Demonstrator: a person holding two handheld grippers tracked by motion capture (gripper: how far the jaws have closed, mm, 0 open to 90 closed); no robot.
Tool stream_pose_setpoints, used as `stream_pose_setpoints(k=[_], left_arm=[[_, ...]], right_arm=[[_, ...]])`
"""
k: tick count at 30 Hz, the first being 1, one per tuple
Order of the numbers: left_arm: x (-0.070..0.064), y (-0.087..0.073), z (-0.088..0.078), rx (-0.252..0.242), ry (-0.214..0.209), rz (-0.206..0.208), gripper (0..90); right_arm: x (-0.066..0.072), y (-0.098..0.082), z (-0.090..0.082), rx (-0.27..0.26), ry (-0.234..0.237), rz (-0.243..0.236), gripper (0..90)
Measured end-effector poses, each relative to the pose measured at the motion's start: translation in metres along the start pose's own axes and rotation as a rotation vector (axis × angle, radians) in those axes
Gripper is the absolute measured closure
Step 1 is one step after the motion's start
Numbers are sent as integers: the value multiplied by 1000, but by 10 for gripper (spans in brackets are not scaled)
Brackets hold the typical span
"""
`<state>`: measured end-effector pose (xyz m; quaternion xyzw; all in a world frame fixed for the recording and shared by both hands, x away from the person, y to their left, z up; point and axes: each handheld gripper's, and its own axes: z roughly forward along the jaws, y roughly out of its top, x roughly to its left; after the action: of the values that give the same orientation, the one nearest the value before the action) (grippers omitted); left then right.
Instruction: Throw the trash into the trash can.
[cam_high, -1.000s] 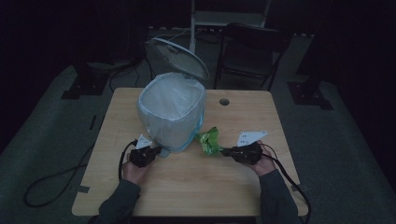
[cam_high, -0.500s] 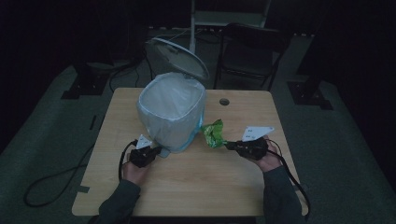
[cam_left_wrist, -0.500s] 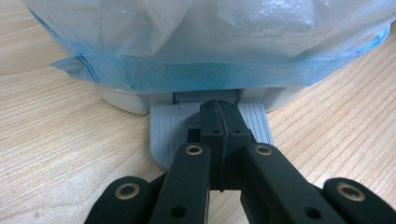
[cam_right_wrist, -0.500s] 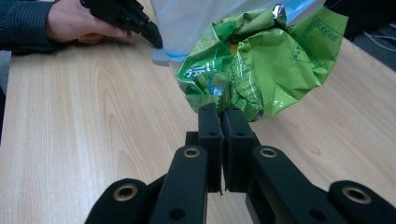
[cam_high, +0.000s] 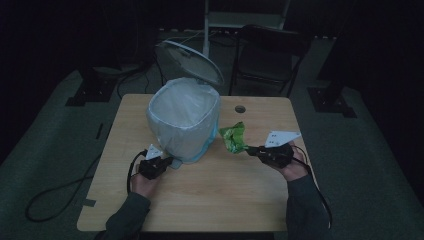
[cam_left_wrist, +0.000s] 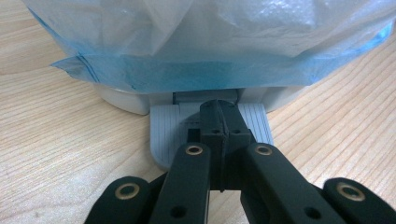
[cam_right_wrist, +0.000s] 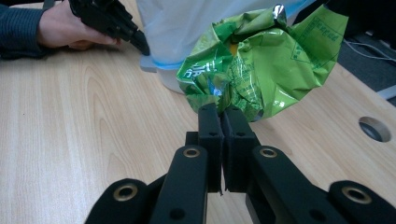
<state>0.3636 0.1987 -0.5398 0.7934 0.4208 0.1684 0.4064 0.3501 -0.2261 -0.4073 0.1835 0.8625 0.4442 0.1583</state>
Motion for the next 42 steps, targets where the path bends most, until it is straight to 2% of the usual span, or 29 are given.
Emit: stream_pose_setpoints(k=[11, 15, 23, 42], left_arm=[[0, 0, 0, 3, -1, 0, 900], [0, 0, 0, 3, -3, -2, 900], [0, 0, 0, 2, -3, -3, 900], [0, 0, 0, 0, -3, -6, 900]], right_arm=[[-5, 6, -12, -14, -26, 1, 876], [-8, 15, -15, -3, -41, -15, 876], [-13, 29, -21, -17, -61, -36, 876], [-24, 65, -36, -32, -75, -81, 876]])
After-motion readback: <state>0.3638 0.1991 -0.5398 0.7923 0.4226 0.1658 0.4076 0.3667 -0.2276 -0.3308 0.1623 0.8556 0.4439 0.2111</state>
